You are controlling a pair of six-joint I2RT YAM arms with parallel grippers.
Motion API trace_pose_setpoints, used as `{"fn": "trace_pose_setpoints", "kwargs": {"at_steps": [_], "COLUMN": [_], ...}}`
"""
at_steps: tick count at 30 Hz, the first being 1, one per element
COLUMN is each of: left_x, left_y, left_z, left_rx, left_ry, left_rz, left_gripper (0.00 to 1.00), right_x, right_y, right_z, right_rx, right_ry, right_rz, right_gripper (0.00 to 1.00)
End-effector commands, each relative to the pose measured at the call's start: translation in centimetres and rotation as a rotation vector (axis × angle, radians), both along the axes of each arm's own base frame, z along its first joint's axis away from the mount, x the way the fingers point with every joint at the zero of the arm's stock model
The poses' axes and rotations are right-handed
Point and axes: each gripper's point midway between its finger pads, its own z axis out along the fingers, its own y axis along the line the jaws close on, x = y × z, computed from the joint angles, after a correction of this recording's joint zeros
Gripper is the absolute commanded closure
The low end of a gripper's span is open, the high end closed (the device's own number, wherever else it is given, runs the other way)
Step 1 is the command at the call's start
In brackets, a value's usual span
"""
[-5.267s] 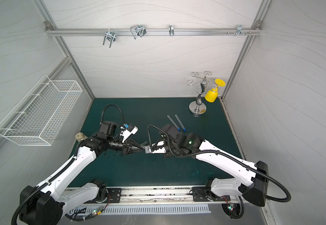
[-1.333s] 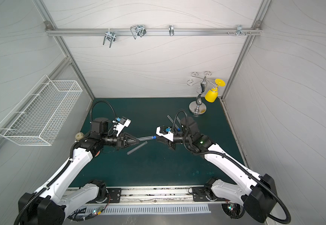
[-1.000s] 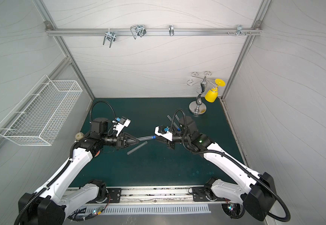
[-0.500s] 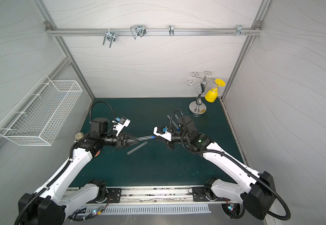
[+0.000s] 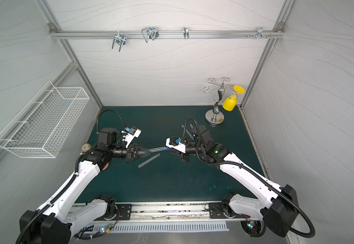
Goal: Insert stoppers into test tubes
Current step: Insert the stopper into the test tube.
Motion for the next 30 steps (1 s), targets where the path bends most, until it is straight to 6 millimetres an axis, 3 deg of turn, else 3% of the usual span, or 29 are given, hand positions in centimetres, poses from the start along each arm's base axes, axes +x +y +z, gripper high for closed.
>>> {"fn": "trace_pose_setpoints", "kwargs": {"at_steps": [1, 9, 24, 30], "left_x": [-1.6, -1.8, -2.0, -2.0], "left_y": [-0.9, -0.9, -1.0, -1.0], "left_z": [1.7, 1.8, 2.1, 1.8], "left_rx": [-0.058, -0.068, -0.080, -0.066], "left_ry": [-0.061, -0.058, -0.056, -0.059], "left_rz": [-0.100, -0.116, -0.133, -0.121], "left_gripper": [1.00, 1.00, 1.00, 1.00], "right_x": [-2.6, -3.0, -1.9, -0.8], "right_y": [1.3, 2.0, 4.2, 2.9], "right_z": [3.8, 4.0, 3.1, 2.5], "right_rx": [0.137, 0.157, 0.164, 0.133], "right_ry": [-0.051, -0.053, -0.025, -0.039], "right_rz": [0.211, 0.279, 0.301, 0.208], "right_gripper": [0.83, 0.85, 0.86, 0.83]}}
